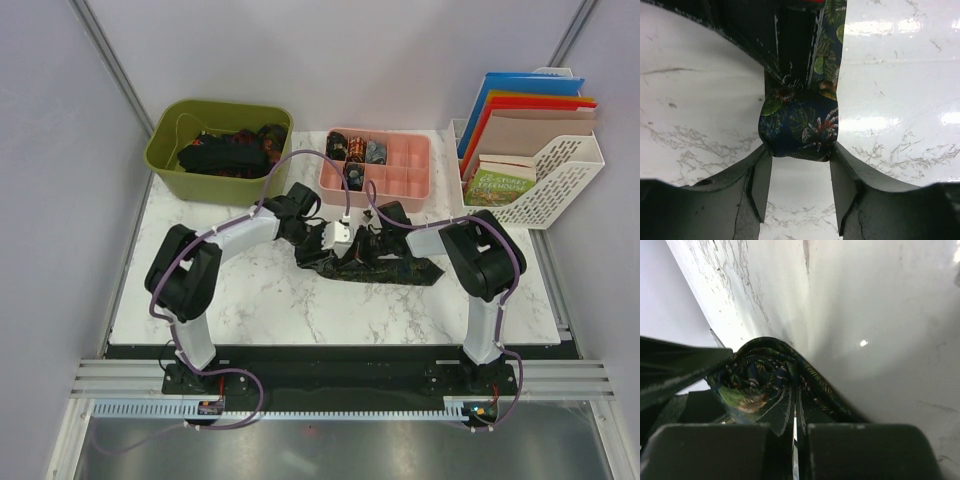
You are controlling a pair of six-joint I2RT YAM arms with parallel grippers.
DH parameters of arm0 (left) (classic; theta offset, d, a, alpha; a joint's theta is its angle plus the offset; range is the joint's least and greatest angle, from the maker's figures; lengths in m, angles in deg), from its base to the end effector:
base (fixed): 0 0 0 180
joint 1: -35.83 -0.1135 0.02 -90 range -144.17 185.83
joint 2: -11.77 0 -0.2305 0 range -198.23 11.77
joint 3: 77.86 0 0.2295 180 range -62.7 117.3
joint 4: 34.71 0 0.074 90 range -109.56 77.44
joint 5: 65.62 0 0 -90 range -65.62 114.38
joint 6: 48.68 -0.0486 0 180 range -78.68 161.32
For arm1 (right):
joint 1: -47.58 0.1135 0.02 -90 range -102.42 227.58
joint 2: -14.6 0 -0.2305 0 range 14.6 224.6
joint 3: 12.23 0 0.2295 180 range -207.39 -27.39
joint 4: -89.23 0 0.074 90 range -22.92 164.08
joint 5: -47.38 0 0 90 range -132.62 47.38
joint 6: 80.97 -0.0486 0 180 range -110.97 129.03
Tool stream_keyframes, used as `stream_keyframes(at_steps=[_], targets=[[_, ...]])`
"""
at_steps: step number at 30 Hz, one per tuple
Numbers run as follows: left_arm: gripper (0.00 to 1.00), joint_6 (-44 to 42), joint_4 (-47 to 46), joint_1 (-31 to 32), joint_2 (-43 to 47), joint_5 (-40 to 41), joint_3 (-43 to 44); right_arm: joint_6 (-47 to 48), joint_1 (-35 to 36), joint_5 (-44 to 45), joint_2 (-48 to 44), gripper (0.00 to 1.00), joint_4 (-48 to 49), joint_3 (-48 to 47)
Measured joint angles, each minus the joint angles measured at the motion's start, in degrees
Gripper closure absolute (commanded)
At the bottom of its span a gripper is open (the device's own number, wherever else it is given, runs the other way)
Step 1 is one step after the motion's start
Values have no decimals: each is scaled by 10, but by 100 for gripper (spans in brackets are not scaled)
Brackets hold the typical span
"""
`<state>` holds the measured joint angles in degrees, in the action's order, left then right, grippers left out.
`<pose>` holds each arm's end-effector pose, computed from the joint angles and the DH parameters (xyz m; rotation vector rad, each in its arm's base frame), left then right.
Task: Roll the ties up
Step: Roll the tie at the center of the board.
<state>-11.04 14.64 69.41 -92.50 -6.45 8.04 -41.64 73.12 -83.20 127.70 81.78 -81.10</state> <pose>0.2682 -0.2080 0.1575 1.8808 1.8113 -0.6255 0.2964 0.1767 0.0784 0.2502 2.7254 1.3718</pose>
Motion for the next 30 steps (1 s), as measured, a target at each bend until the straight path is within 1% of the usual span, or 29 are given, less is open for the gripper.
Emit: stream_keyframes(at_steps=[14, 25, 30], targets=[[47, 43, 26, 49, -60, 24, 71, 2, -2, -2, 0, 100, 0, 0], [54, 68, 42, 70, -82, 57, 91, -16, -5, -12, 0, 100, 45, 21], [59, 81, 74, 81, -103, 84, 124, -31, -7, -15, 0, 100, 62, 30]])
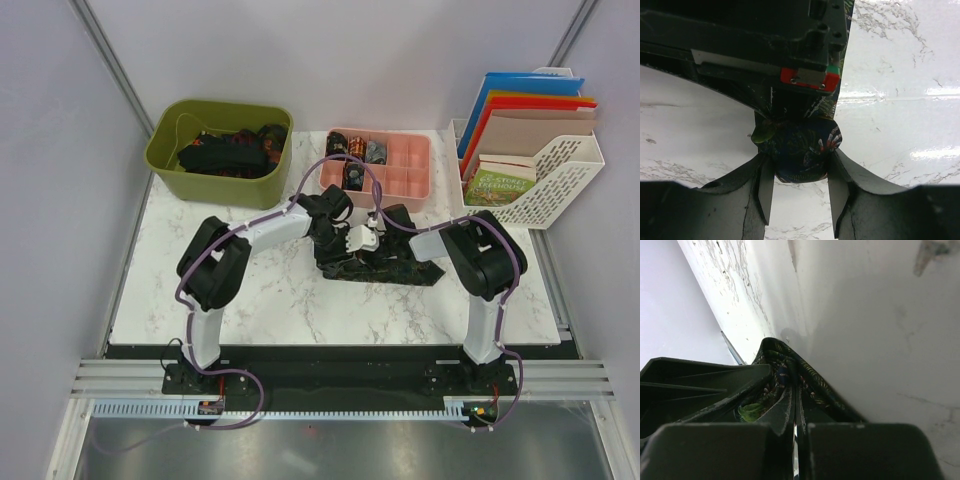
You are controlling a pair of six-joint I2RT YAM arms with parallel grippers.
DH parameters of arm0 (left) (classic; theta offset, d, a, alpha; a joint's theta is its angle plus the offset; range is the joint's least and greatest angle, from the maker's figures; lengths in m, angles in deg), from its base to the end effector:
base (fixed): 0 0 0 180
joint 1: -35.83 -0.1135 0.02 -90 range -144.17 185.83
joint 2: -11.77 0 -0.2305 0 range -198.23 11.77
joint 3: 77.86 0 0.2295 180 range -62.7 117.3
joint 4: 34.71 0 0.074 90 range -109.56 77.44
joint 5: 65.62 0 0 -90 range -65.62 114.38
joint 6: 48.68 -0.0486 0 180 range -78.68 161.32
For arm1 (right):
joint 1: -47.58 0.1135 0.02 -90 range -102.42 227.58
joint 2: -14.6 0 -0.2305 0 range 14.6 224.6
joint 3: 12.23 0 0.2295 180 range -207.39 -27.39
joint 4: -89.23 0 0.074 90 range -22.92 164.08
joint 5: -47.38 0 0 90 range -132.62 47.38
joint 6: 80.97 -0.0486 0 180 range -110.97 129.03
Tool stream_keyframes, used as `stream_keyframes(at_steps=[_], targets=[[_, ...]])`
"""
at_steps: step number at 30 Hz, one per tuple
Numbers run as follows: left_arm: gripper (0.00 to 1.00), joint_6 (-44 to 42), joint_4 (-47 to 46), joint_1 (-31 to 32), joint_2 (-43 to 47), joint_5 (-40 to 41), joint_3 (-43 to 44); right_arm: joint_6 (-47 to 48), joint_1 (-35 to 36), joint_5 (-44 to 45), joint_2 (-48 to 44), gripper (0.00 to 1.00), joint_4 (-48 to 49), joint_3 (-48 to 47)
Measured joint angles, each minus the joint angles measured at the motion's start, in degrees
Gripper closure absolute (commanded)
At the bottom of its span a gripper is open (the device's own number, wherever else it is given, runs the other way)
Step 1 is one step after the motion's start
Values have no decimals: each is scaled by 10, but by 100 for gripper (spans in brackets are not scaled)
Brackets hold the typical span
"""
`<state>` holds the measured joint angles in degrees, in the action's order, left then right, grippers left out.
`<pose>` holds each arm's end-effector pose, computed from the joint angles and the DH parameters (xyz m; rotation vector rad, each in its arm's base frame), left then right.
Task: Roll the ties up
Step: Roll the tie at the center of the board.
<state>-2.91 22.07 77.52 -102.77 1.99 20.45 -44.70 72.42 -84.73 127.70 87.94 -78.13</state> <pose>0.2646 -0.2605 0.1453 1.9608 1.9847 -0.5426 0.2942 0.1721 0.0747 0.2887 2.6813 1.4355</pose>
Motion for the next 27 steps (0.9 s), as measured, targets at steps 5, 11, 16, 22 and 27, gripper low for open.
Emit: stream_keyframes(at_steps=[5, 11, 16, 22, 27], targets=[[64, 3, 34, 3, -21, 12, 30, -12, -2, -2, 0, 95, 8, 5], [67, 3, 43, 7, -28, 20, 37, -7, -7, -5, -5, 82, -2, 5], [67, 3, 40, 11, -33, 21, 37, 6, -16, 3, -22, 77, -37, 5], [68, 2, 43, 12, -39, 23, 43, 19, -29, 7, -40, 69, -71, 5], [68, -2, 48, 12, -42, 23, 48, 31, -39, 6, -59, 62, -91, 7]])
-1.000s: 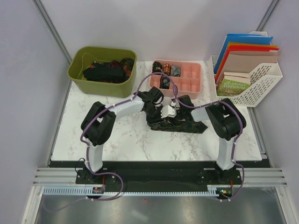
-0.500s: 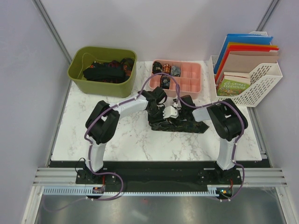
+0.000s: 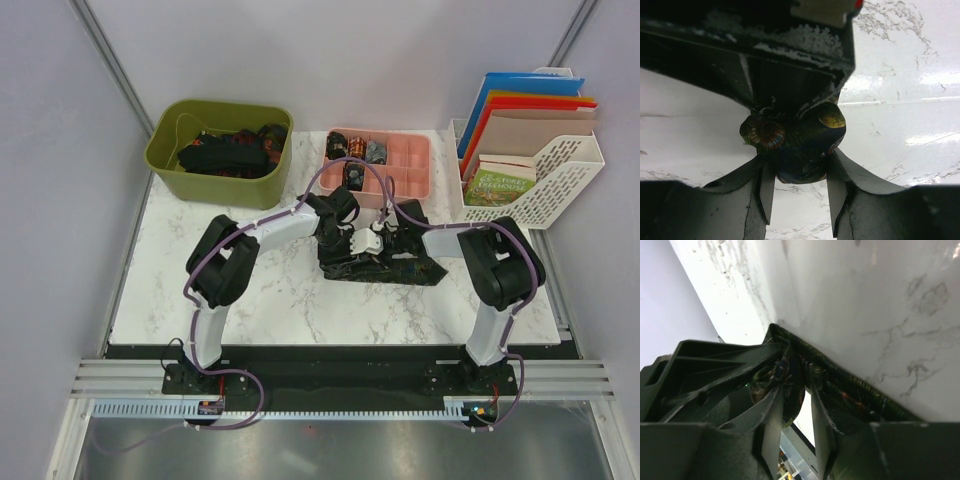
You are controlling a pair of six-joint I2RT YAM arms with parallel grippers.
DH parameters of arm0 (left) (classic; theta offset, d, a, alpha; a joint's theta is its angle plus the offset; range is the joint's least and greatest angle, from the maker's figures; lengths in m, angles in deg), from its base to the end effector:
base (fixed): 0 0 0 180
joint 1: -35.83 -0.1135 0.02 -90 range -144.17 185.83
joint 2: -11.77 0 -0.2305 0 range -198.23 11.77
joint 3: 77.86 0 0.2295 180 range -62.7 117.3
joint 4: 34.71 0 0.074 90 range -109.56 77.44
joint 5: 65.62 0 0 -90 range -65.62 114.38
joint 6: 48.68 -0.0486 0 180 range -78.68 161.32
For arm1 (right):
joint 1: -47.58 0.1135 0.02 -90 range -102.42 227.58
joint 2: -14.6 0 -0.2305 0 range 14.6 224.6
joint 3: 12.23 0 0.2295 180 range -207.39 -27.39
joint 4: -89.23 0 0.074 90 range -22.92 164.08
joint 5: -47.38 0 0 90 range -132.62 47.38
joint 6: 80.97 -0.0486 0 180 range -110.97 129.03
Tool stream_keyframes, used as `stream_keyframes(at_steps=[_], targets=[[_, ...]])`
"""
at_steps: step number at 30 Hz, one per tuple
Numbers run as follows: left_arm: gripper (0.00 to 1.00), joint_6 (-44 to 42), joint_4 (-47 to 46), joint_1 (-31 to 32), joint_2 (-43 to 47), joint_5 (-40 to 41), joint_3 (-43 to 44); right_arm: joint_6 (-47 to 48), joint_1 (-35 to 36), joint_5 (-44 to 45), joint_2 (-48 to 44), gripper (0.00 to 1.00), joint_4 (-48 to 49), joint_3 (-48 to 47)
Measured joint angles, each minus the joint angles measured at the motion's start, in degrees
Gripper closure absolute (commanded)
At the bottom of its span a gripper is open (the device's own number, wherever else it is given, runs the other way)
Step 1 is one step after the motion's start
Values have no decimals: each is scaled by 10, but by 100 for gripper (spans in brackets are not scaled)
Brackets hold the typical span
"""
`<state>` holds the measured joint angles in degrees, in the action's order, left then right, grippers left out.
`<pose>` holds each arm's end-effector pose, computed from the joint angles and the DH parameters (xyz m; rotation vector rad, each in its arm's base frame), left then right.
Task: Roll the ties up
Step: Roll the tie at the center of the board.
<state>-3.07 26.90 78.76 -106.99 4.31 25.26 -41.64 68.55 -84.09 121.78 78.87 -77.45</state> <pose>0.2656 -0.2699 0.1370 2.0250 2.0397 -0.5044 0.2931 0.1468 0.0929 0.3545 2.6967 1.3667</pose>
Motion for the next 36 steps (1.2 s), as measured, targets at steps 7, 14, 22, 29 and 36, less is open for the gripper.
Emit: stream_keyframes(at_steps=[7, 14, 22, 29, 36], targets=[[68, -12, 9, 0, -5, -5, 8, 6, -6, -11, -30, 62, -4, 8], [68, -24, 16, -1, -8, -10, 13, -22, -6, -20, -40, 60, 49, 41], [68, -28, 18, -2, -9, -14, 13, -64, -6, -25, -40, 57, 120, 74], [69, -30, 19, -4, -10, -18, 14, -78, -24, -42, -40, 56, 156, 99], [69, -30, 22, -5, -12, -21, 18, -109, -26, -53, -44, 53, 209, 126]])
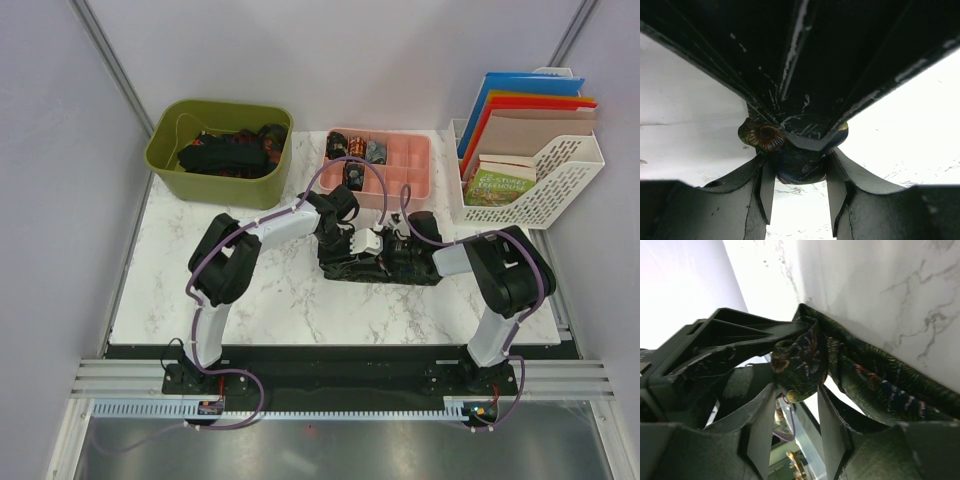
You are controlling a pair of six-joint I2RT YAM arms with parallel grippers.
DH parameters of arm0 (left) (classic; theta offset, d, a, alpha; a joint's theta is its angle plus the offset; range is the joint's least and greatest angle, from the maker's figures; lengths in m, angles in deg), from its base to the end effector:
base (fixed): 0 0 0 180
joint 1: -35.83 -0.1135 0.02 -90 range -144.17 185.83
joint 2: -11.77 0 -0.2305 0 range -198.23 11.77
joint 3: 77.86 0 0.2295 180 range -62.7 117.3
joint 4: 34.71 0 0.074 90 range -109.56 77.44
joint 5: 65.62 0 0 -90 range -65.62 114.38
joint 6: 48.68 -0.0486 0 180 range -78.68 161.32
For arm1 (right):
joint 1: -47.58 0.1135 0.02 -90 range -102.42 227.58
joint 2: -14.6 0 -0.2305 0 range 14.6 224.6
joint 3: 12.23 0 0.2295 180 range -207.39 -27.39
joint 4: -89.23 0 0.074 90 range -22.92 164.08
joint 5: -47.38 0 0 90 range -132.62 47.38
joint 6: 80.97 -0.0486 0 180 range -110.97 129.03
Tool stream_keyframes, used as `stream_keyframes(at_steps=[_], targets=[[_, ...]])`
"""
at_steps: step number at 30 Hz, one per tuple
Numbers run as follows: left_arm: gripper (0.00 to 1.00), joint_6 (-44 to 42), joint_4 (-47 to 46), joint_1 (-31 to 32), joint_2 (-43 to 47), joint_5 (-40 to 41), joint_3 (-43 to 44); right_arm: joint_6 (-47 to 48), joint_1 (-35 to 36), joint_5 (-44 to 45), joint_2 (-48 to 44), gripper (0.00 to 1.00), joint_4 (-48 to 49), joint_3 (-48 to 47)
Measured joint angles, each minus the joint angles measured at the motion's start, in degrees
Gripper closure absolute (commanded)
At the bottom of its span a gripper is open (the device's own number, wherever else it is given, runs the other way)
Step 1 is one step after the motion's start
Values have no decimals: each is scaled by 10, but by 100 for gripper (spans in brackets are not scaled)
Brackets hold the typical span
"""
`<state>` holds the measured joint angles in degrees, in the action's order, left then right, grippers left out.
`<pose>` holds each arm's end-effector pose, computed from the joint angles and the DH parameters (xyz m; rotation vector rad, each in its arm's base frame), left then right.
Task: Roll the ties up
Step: Roll the tie at the center of the board.
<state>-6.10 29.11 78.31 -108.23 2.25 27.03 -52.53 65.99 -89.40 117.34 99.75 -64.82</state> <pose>0.2676 -0.2699 0.1365 2.0754 2.0017 -0.5512 0.2740 0.1285 0.0937 0.4467 2.5133 1.5849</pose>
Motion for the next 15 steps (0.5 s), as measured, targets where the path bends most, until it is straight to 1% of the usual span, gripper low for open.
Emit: stream_keyframes(at_steps=[5, 9, 11, 12, 15], targets=[[69, 0, 1, 0, -1, 0, 2, -28, 3, 1, 0, 53, 48, 14], [69, 0, 3, 0, -2, 0, 3, -36, 14, 5, 4, 57, 78, 14], [69, 0, 3, 0, -2, 0, 3, -36, 19, 8, 15, 63, 83, 12], [69, 0, 3, 0, -2, 0, 3, -34, 20, 10, 22, 70, 83, 10], [69, -1, 3, 0, -2, 0, 3, -30, 20, 14, 38, 83, 73, 8]])
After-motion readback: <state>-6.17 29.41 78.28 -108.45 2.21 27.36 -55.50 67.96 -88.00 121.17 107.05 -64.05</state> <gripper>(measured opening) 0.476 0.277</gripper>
